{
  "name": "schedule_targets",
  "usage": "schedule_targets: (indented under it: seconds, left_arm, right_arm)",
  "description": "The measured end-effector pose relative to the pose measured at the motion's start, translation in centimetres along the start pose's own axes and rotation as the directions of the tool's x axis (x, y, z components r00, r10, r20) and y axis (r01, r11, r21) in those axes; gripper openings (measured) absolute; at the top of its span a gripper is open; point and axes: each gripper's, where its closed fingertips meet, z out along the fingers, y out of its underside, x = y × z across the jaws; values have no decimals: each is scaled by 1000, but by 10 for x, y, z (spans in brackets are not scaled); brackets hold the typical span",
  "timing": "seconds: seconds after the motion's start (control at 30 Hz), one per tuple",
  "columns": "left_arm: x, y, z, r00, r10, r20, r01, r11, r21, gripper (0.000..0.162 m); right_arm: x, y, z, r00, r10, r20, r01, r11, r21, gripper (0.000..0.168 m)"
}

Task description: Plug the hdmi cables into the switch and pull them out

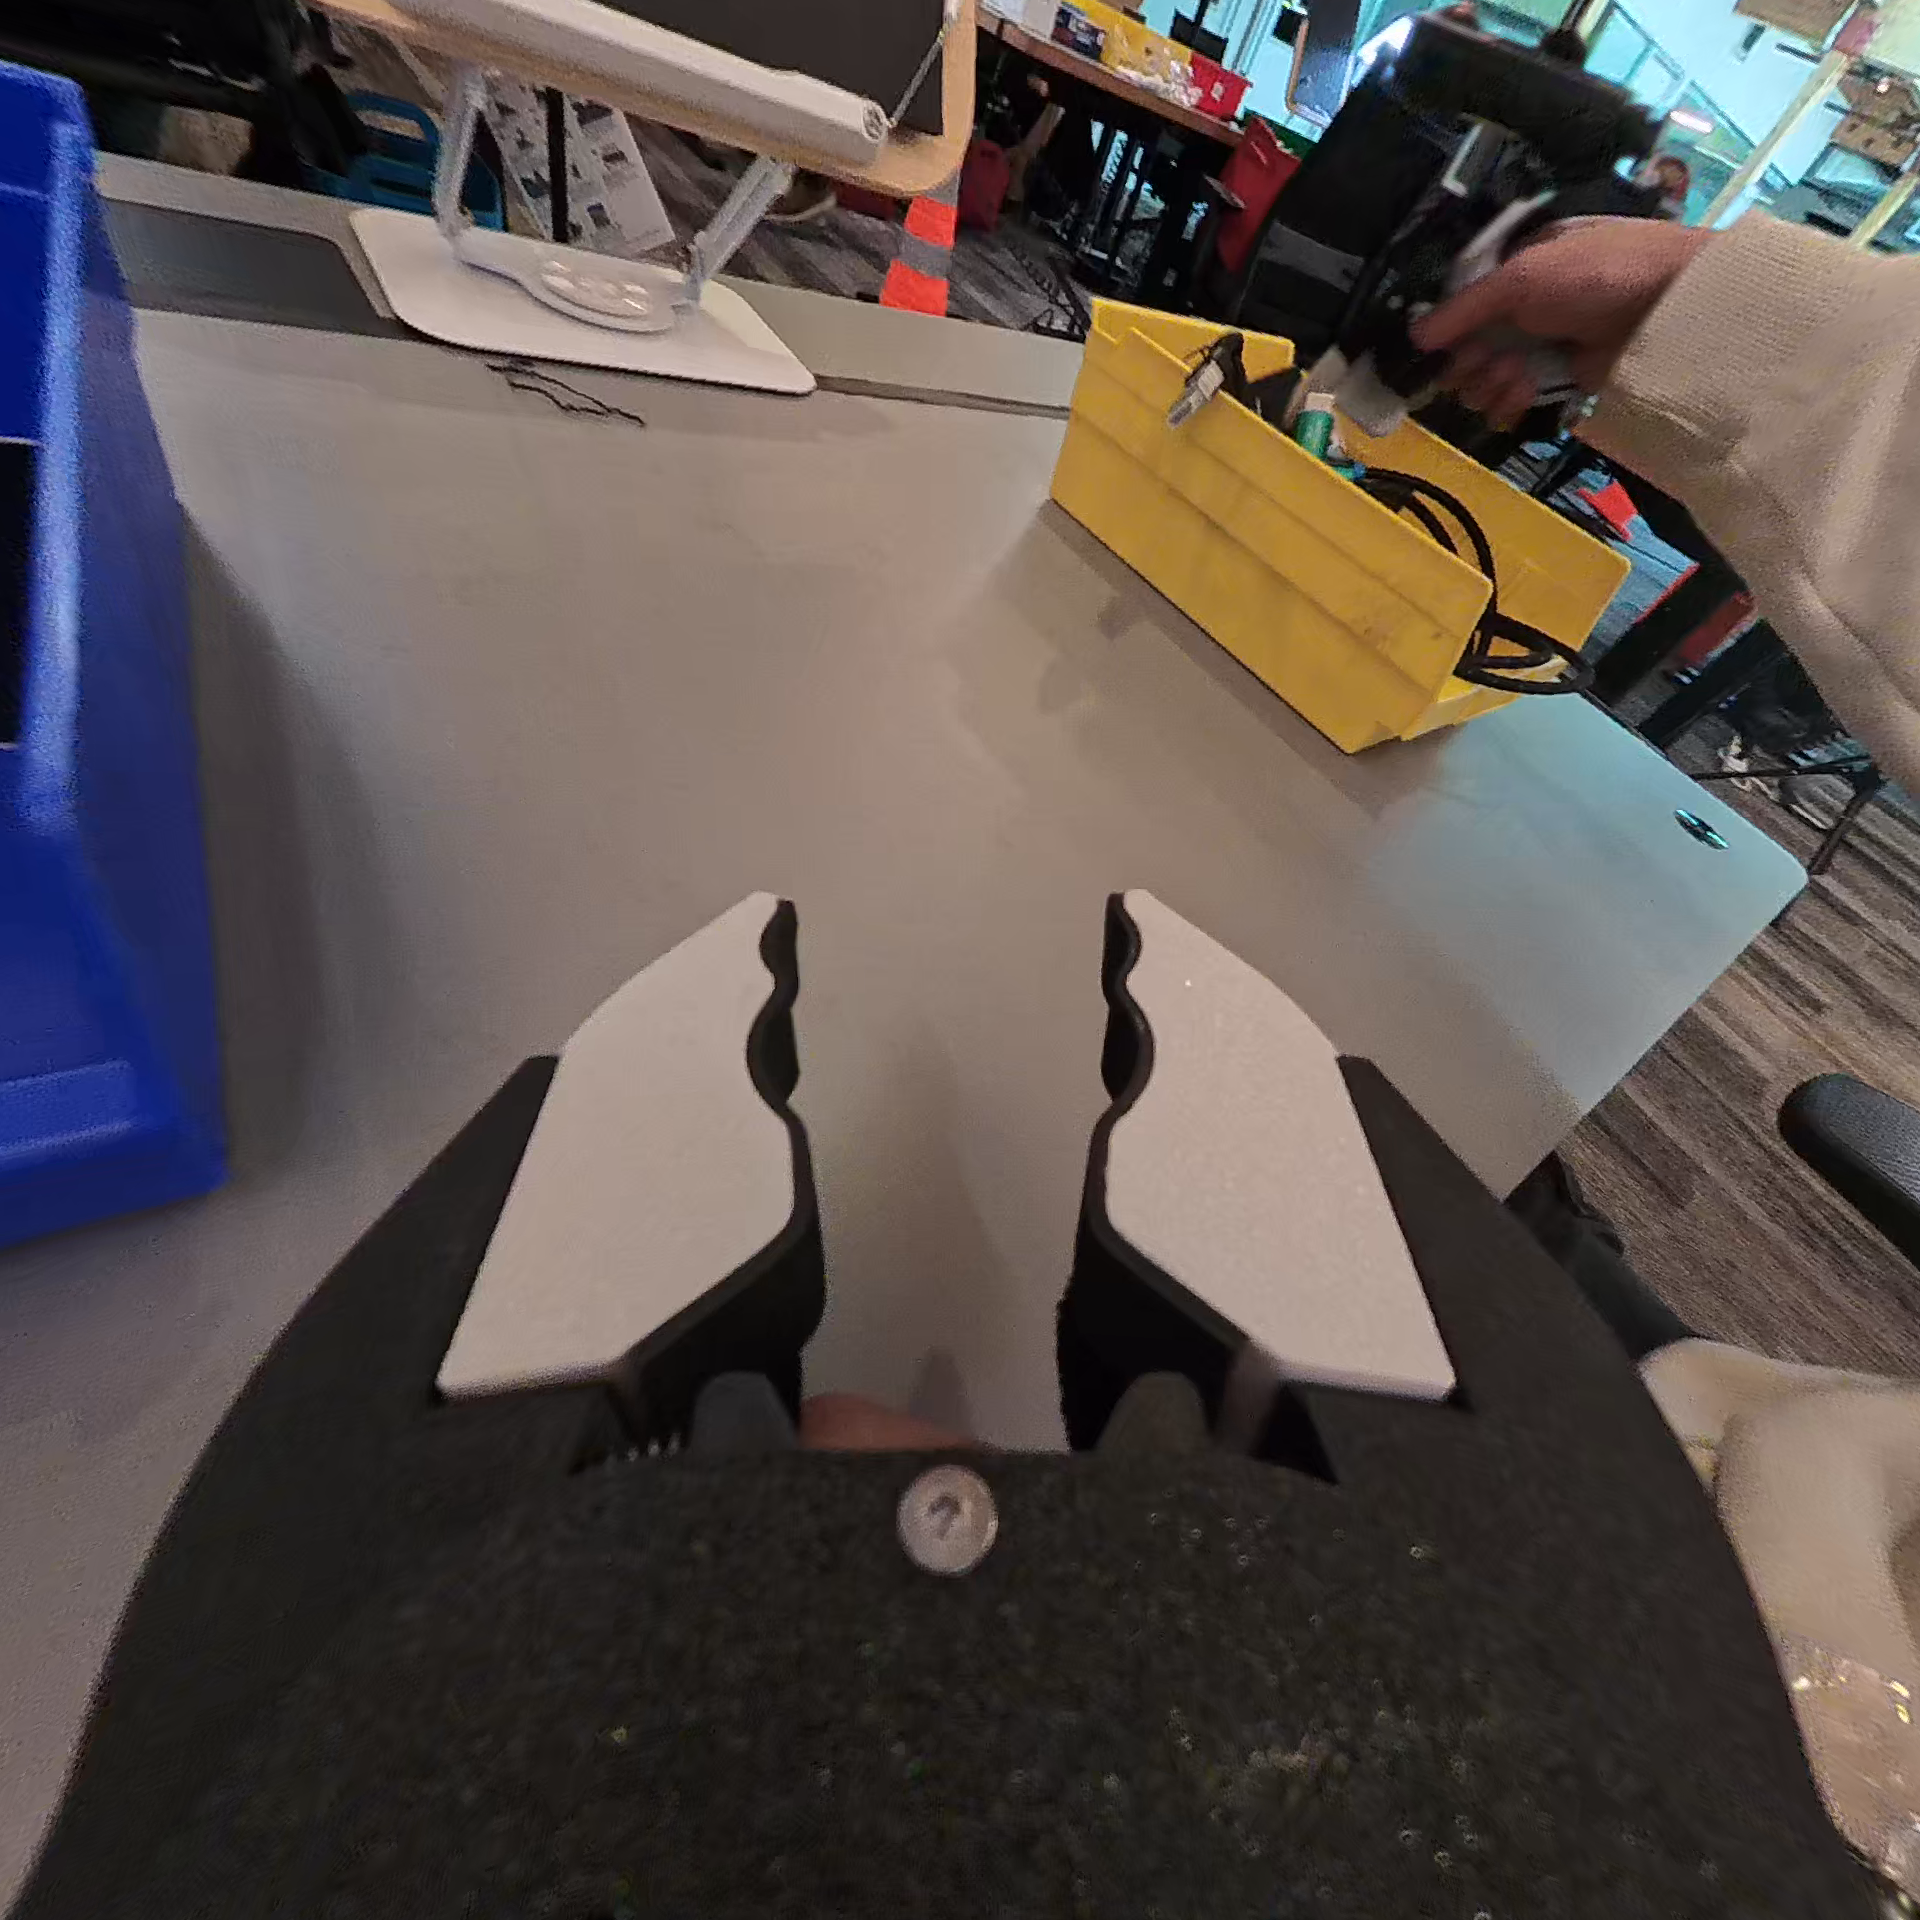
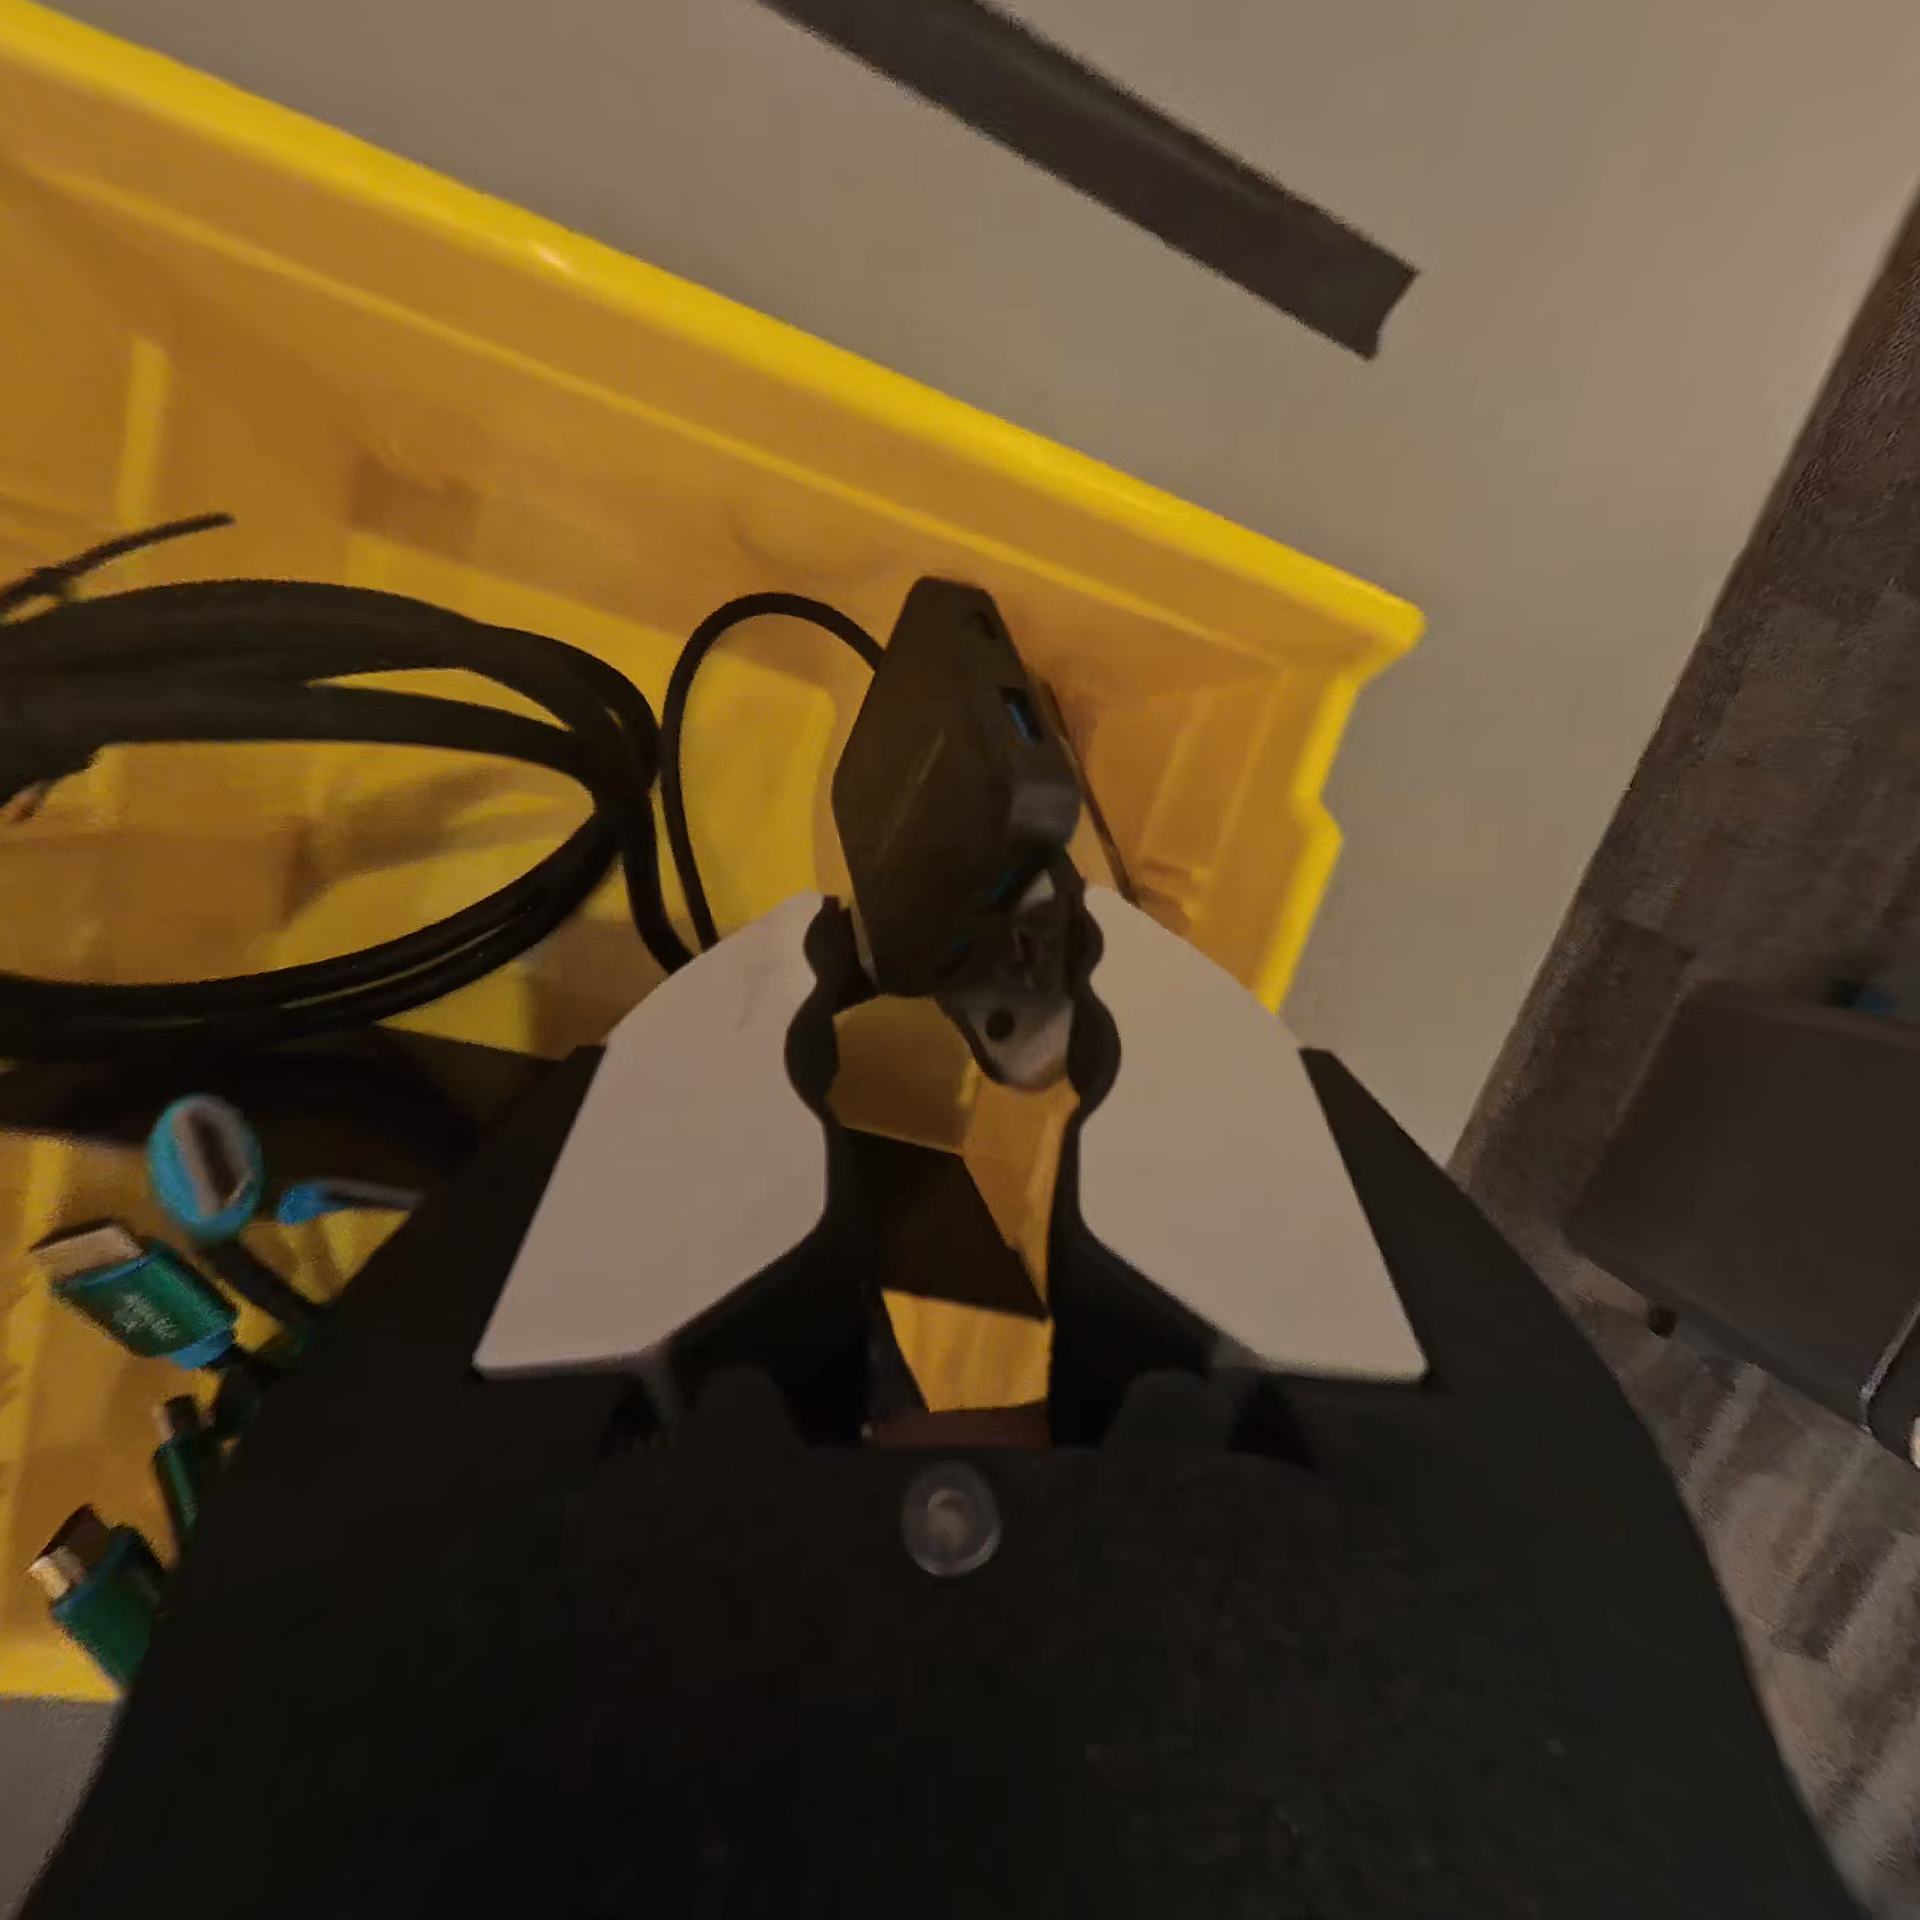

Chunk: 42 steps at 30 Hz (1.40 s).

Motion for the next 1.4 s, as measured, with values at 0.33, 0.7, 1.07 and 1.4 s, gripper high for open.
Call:
schedule_targets:
  seconds: [0.33,0.7,1.07,1.4]
  left_arm:
    - [-41,-34,-66,944,170,282,-219,963,155,57]
    - [-87,-18,-91,878,167,448,-216,975,60,49]
    - [-82,-7,-81,898,149,414,-175,984,27,50]
    - [-80,4,-72,898,176,403,-177,984,-35,51]
  right_arm:
    - [-75,65,-156,993,94,73,-118,774,622,41]
    - [-158,178,-97,955,277,102,-262,635,727,37]
    - [-138,183,-92,942,325,84,-280,620,733,37]
    - [-136,180,-91,955,294,30,-222,644,732,37]
